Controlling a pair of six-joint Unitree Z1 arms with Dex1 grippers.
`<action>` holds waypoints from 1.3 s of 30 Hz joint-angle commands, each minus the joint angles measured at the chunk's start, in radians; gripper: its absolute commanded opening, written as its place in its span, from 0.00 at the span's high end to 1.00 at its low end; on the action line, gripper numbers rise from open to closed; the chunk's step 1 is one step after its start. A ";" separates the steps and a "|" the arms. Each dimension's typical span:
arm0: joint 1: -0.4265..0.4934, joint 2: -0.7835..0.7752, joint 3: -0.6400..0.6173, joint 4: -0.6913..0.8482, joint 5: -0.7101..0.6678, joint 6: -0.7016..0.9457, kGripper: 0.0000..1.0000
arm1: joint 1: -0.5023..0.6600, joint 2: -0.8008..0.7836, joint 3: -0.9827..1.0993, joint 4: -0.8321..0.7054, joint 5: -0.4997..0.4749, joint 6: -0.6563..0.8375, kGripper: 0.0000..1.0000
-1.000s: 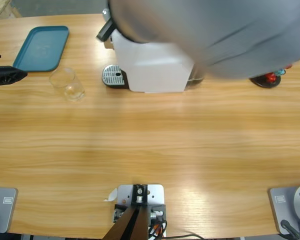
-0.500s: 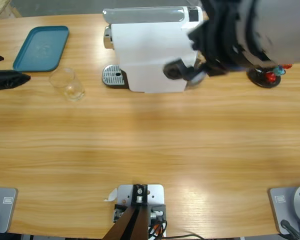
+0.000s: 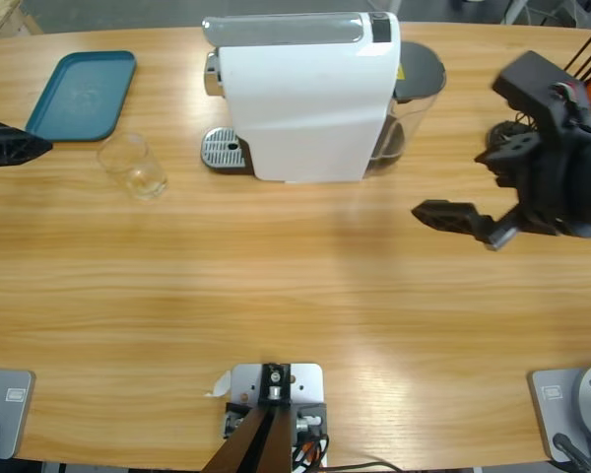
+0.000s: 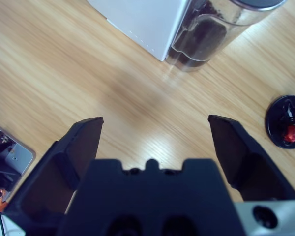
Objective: Pour coffee
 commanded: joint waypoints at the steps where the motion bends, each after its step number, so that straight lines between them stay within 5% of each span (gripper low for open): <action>1: 0.003 -0.036 0.223 -0.264 -0.036 -0.005 0.09 | -0.009 -0.108 0.110 -0.042 0.031 0.018 0.00; 13: 0.003 0.294 0.158 -0.307 0.053 0.051 0.09 | -0.032 -0.156 0.175 -0.088 0.072 0.035 0.00; 39: -0.011 0.497 0.169 -0.446 0.042 0.025 0.07 | -0.033 -0.201 0.214 -0.121 0.082 0.042 0.00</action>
